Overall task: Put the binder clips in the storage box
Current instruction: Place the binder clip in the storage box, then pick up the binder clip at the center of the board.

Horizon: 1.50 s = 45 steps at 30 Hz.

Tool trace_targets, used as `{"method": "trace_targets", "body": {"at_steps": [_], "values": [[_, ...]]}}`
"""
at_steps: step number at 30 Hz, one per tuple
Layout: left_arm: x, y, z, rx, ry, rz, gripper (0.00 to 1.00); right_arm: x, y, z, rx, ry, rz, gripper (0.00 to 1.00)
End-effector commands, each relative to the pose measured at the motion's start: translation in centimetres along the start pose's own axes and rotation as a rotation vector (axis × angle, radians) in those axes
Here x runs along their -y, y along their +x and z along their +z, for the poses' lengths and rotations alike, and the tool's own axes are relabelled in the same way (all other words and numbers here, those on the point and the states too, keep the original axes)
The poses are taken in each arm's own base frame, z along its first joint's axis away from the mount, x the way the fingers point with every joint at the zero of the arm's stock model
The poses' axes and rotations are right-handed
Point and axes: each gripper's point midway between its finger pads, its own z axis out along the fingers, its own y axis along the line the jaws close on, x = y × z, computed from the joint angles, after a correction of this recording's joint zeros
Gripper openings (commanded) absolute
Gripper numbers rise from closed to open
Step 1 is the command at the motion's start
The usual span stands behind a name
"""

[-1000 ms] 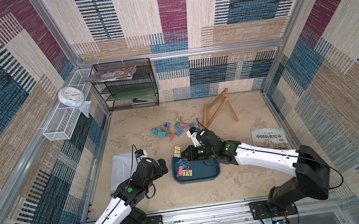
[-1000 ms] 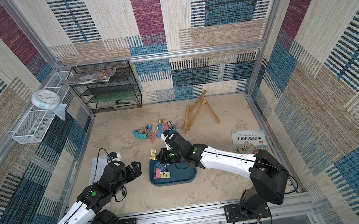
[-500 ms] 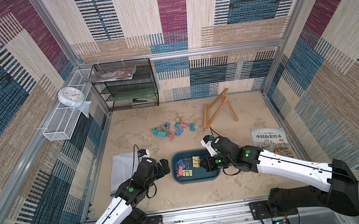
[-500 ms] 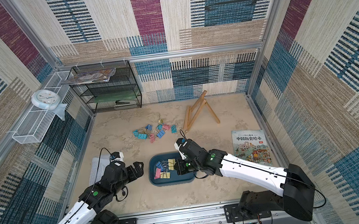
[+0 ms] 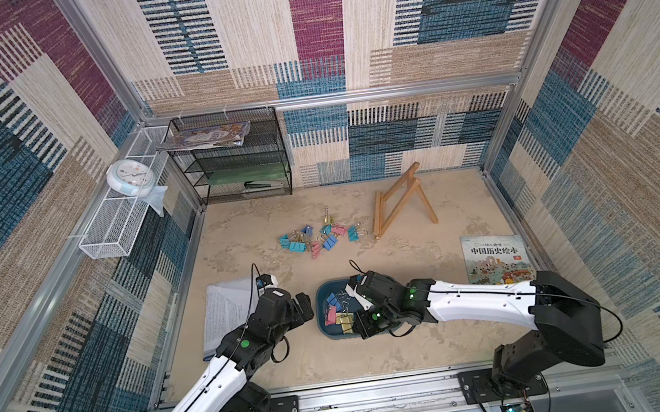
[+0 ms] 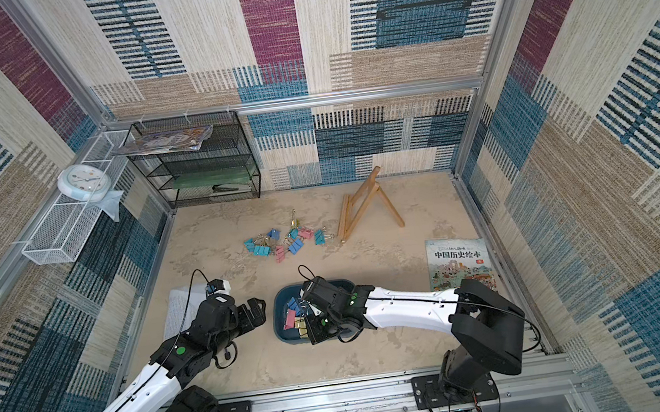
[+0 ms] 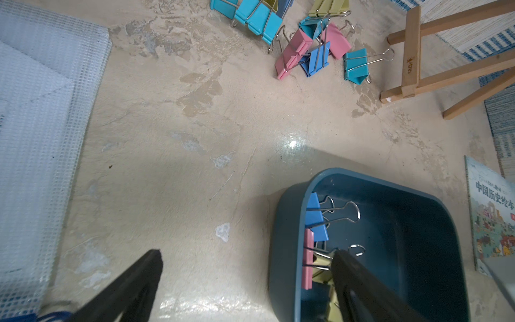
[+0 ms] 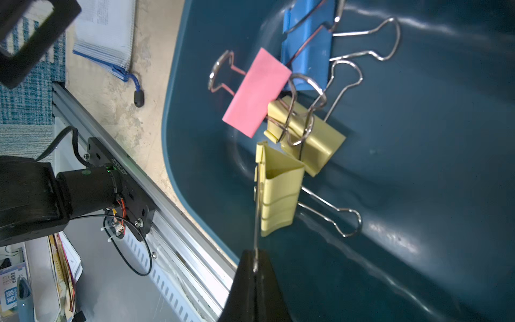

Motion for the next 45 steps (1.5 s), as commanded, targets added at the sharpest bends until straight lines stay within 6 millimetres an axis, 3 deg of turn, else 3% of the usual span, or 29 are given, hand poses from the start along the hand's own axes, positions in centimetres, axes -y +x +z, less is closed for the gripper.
{"method": "trace_targets", "body": {"at_steps": [1, 7, 13, 18, 21, 25, 30, 35, 38, 41, 45], "values": [[0.4, 0.3, 0.2, -0.025, 0.013, -0.014, 0.99, 0.0, 0.1, 0.7, -0.008, -0.006, 0.009, 0.04], [0.9, 0.9, 0.3, -0.092, 0.008, 0.015, 0.99, 0.2, -0.2, 1.0, 0.001, 0.010, 0.028, 0.19], [1.4, 0.1, -0.1, -0.119, -0.023, 0.043, 0.99, -0.1, -1.8, -0.3, 0.062, 0.047, 0.044, 0.36], [2.1, -1.0, -0.5, -0.091, -0.013, 0.034, 0.99, -1.0, -4.3, -3.4, 0.180, 0.064, 0.014, 0.60], [2.6, -2.1, -0.7, -0.070, -0.018, 0.042, 0.99, -1.5, -6.1, -6.0, 0.289, 0.073, 0.010, 0.70], [3.5, -3.8, -0.1, -0.069, -0.048, 0.079, 0.99, -0.7, -8.6, -9.7, 0.479, 0.119, 0.052, 0.79], [5.1, -6.2, 2.5, -0.116, -0.094, 0.155, 0.99, 0.3, -11.1, -13.7, 0.664, 0.122, 0.045, 0.91], [5.7, -9.1, 6.3, -0.157, -0.203, 0.238, 1.00, 2.6, -12.1, -14.8, 0.704, 0.171, 0.061, 0.93], [5.2, -11.0, 8.7, -0.175, -0.296, 0.284, 0.90, 3.6, -12.3, -15.0, 0.709, 0.184, 0.059, 0.93], [4.8, -12.5, 10.9, -0.188, -0.351, 0.285, 0.73, 4.6, -12.5, -15.1, 0.703, 0.205, 0.055, 0.93], [6.4, -12.9, 13.4, -0.224, -0.301, 0.317, 0.57, 5.5, -12.7, -15.2, 0.704, 0.220, 0.051, 0.93]]}}
